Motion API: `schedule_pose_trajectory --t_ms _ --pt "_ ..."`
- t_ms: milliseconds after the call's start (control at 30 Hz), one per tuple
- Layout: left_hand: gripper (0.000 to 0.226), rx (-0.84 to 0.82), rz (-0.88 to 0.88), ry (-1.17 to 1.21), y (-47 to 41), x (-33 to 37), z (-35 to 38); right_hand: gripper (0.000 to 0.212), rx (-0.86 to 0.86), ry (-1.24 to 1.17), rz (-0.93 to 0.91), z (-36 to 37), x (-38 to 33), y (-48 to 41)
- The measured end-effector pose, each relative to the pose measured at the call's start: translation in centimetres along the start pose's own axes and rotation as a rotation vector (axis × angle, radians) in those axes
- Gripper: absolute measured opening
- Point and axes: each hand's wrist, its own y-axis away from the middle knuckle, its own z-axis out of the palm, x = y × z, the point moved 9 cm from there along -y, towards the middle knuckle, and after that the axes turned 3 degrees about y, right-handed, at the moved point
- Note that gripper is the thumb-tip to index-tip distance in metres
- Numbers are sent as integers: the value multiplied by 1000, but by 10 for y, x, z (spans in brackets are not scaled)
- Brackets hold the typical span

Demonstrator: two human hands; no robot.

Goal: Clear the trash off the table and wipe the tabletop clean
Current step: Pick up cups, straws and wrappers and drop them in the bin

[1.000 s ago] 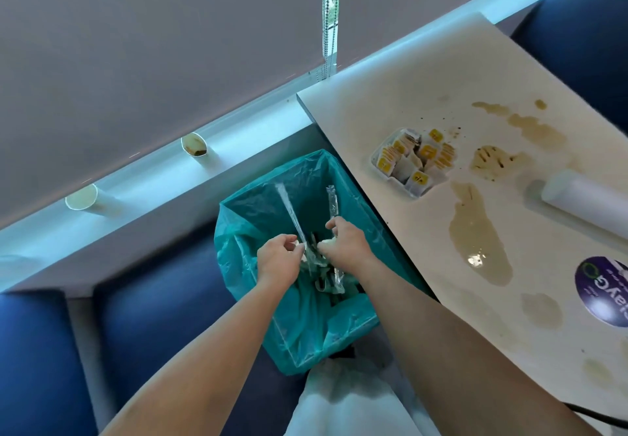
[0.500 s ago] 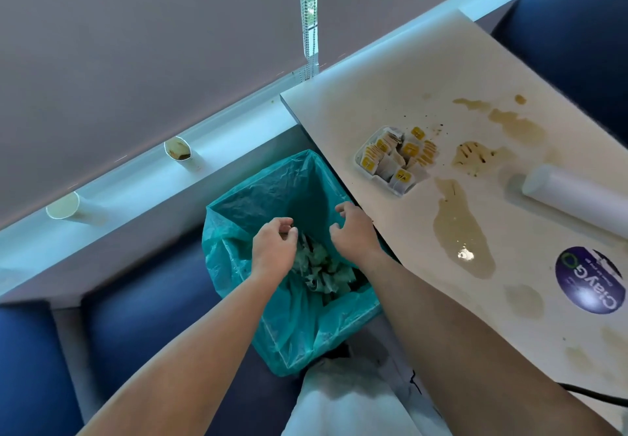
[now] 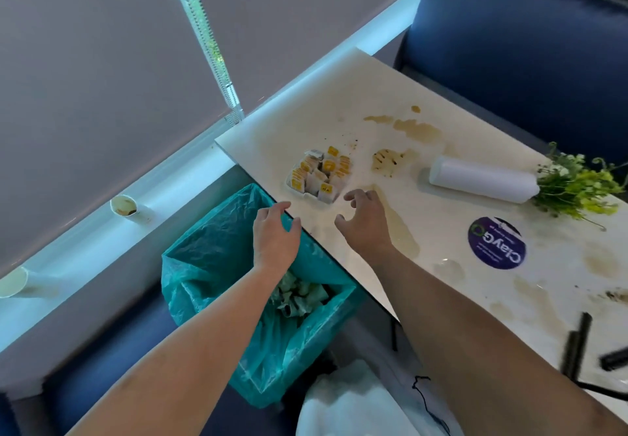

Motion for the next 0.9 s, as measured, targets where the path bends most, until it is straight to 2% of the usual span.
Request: schedule_pose_trajectory --t_ms 433,667,900 --pt "42 -143 311 -18 114 170 139 34 333 -59 113 -201 152 79" --pt "45 -211 355 -28 193 236 212 37 400 -68 192 -279 244 147" --pt "52 -389 388 -129 272 268 293 37 419 -77 330 -326 341 220"
